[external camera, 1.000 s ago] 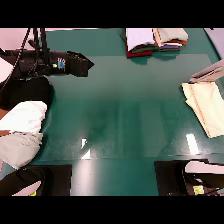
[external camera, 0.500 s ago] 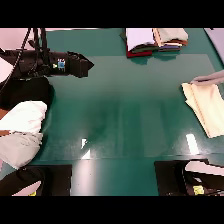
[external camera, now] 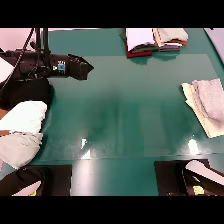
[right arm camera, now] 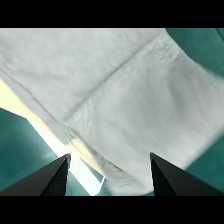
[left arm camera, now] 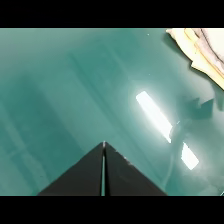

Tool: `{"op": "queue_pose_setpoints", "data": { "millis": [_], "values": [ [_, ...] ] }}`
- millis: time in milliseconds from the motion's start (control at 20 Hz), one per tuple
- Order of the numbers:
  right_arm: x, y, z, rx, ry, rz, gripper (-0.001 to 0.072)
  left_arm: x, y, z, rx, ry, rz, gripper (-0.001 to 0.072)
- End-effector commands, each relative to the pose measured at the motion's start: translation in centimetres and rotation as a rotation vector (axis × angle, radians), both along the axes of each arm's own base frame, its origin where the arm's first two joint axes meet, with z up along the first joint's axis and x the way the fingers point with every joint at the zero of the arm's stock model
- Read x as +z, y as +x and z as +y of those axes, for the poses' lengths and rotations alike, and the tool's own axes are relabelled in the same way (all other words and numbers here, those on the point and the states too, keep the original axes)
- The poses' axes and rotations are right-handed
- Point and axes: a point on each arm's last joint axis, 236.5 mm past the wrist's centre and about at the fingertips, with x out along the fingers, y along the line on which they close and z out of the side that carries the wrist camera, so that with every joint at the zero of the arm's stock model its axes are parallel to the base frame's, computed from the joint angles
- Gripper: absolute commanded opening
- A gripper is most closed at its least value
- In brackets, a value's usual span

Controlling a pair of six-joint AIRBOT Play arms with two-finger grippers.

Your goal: Fold the shirts.

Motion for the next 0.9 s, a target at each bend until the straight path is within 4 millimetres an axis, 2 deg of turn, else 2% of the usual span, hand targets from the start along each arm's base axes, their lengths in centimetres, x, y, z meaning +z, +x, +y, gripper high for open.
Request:
{"op": "queue_pose_setpoints", "data": {
  "millis": [0, 50, 100, 200, 300, 400, 500, 650, 700, 850],
  "values": [
    [-0.3, -3.0, 0.2, -0.066, 0.02, 0.021, 0.058, -0.3, -0.2, 0.0, -0.007, 0.01, 0.007, 0.0022],
    [1.2, -1.7, 0.4, -0.064, 0.011, -0.05, 0.0579, -0.3, -0.2, 0.0, -0.007, 0.01, 0.007, 0.0022],
    [3.4, 0.7, 1.1, -0.049, 0.011, -0.164, 0.0579, -0.3, -0.2, 0.0, -0.007, 0.009, 0.008, 0.0022],
    [7.8, 5.6, 4.4, 0.033, 0.033, -0.37, 0.0577, -0.3, -0.2, 0.0, -0.007, 0.009, 0.008, 0.0023],
    [10.9, 9.5, 9.9, 0.177, 0.072, -0.49, 0.0577, -0.2, -0.1, 0.0, -0.005, 0.008, 0.005, 0.0023],
    [12.0, 11.7, 16.2, 0.355, 0.093, -0.521, 0.0576, -0.2, -0.1, 0.0, -0.004, 0.009, 0.003, 0.0023],
    [12.3, 13.0, 22.9, 0.536, 0.134, -0.525, 0.0575, -0.3, -0.2, 0.0, -0.007, 0.012, 0.009, 0.0023],
    [12.1, 13.2, 31.5, 0.765, 0.198, -0.516, 0.0571, -0.1, -0.1, 0.0, -0.004, 0.006, 0.002, 0.0023],
    [11.9, 12.9, 33.8, 0.826, 0.217, -0.508, 0.0519, 0.0, 0.0, 0.0, -0.002, 0.003, -0.001, 0.0023],
    [11.1, 11.5, 39.4, 0.978, 0.268, -0.477, 0.0009, 0.1, 0.1, 0.0, 0.0, -0.001, -0.007, 0.0023]
  ]
}}
